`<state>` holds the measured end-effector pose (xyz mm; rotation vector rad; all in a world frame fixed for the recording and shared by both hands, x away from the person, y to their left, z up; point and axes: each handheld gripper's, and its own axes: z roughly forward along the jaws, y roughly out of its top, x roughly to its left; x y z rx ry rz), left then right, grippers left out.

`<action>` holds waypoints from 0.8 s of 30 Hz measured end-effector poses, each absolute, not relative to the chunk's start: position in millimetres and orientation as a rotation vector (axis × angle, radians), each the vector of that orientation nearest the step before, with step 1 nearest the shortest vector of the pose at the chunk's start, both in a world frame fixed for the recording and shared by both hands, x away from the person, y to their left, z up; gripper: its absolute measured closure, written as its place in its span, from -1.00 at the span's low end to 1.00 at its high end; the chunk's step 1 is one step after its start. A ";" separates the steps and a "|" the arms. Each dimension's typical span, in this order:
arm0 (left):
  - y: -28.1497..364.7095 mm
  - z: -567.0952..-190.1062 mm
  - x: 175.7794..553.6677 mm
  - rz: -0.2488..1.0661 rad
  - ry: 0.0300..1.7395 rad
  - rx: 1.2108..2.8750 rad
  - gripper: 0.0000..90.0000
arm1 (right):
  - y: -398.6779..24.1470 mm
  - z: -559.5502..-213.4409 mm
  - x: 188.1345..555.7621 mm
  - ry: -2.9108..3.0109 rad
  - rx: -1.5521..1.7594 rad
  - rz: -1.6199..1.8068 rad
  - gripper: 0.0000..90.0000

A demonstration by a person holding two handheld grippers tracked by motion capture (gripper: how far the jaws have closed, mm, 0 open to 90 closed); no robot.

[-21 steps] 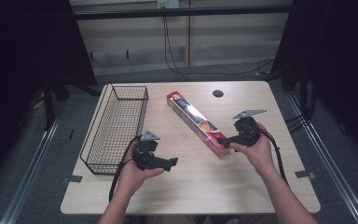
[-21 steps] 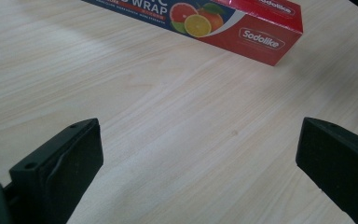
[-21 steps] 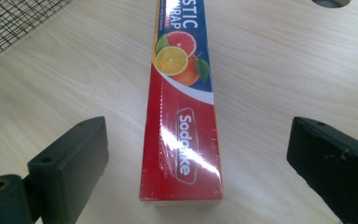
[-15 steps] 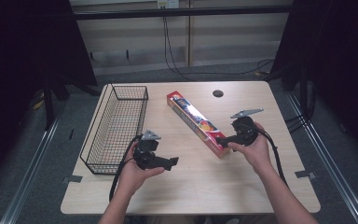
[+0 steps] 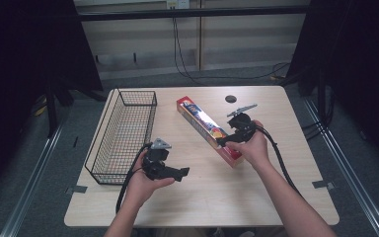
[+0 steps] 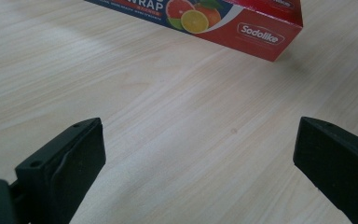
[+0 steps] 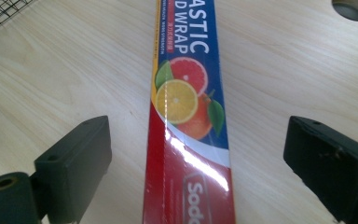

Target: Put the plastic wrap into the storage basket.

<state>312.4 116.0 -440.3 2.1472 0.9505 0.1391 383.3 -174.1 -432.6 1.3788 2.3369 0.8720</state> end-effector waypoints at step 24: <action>108.0 -442.7 318.2 0.129 0.933 2.157 -0.93 | -146.9 -462.3 417.1 2.403 1.451 0.743 -0.64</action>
